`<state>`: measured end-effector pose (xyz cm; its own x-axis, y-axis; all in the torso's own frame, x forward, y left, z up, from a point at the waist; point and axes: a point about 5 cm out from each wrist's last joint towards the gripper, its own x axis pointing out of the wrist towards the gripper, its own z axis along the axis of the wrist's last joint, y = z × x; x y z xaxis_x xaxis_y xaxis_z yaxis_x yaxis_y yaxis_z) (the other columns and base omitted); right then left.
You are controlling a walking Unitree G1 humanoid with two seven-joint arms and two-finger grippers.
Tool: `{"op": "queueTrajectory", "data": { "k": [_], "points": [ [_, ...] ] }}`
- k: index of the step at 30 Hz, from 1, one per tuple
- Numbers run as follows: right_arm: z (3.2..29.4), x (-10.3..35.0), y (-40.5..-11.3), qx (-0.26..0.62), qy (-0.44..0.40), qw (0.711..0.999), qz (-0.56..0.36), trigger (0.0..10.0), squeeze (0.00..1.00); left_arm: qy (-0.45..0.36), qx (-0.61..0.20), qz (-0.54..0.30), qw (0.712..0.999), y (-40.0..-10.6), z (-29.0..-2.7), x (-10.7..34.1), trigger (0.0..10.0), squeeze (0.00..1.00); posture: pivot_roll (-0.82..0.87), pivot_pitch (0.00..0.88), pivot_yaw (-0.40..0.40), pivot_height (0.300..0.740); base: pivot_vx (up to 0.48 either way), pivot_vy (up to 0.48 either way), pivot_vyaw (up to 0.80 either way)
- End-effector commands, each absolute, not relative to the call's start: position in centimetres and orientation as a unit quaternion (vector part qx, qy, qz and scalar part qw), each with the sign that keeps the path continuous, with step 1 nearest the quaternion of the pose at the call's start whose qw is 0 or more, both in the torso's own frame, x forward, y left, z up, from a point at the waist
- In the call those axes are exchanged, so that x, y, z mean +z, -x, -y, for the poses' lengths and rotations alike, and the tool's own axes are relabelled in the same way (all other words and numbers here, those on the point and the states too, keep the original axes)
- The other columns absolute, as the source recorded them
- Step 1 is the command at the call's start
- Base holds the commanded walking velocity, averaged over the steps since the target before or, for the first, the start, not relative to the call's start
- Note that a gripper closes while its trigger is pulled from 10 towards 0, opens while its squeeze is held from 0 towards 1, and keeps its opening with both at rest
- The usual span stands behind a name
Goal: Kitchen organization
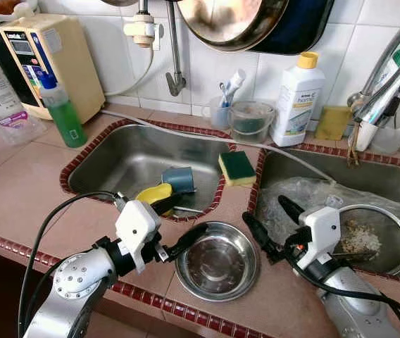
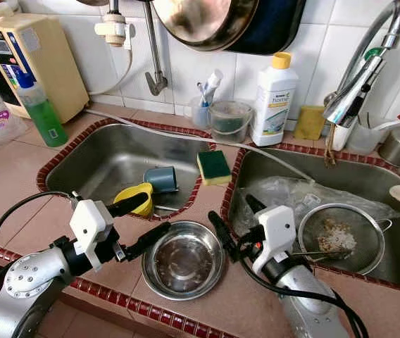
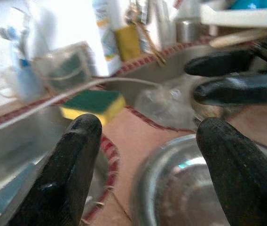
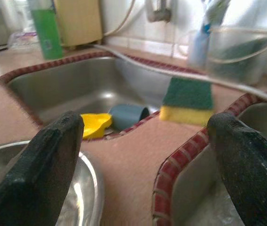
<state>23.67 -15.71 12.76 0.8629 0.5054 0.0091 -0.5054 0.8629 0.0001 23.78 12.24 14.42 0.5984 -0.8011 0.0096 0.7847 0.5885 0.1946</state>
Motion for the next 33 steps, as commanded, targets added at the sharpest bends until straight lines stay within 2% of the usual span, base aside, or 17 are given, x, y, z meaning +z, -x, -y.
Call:
{"op": "queueTrajectory", "data": {
  "k": [1, 9, 15, 21, 33],
  "points": [
    [15.3, 13.4, -23.4, 0.284, -0.006, 0.959, 0.005, 10.0, 0.0, -0.098, -0.458, 0.046, 0.882, -23.3, -12.1, 14.5, 10.0, 0.0, -0.14, 0.085, 0.06, 0.74, 0.0, 0.0, 0.0],
    [15.0, 13.6, -22.8, 0.343, -0.051, 0.937, -0.035, 10.0, 0.0, -0.101, -0.465, 0.047, 0.878, -23.1, -12.1, 14.8, 10.0, 0.0, -0.14, 0.099, 0.054, 0.74, 0.0, 0.0, 0.0],
    [15.0, 13.8, -23.2, 0.343, -0.082, 0.933, -0.067, 10.0, 0.0, -0.107, -0.465, 0.047, 0.877, -23.2, -12.2, 15.0, 10.0, 0.0, -0.14, 0.103, 0.047, 0.74, 0.0, 0.0, 0.0],
    [15.3, 13.7, -24.0, 0.334, -0.071, 0.935, -0.098, 10.0, 0.0, -0.105, -0.459, 0.051, 0.881, -23.2, -12.2, 15.3, 10.0, 0.0, -0.13, 0.104, 0.034, 0.74, 0.0, 0.0, 0.0],
    [15.1, 12.9, -24.4, 0.381, -0.051, 0.908, -0.167, 10.0, 0.0, -0.096, -0.455, 0.061, 0.883, -23.2, -11.8, 15.9, 10.0, 0.0, -0.12, 0.103, 0.007, 0.74, 0.0, 0.0, 0.0]
  ]
}}
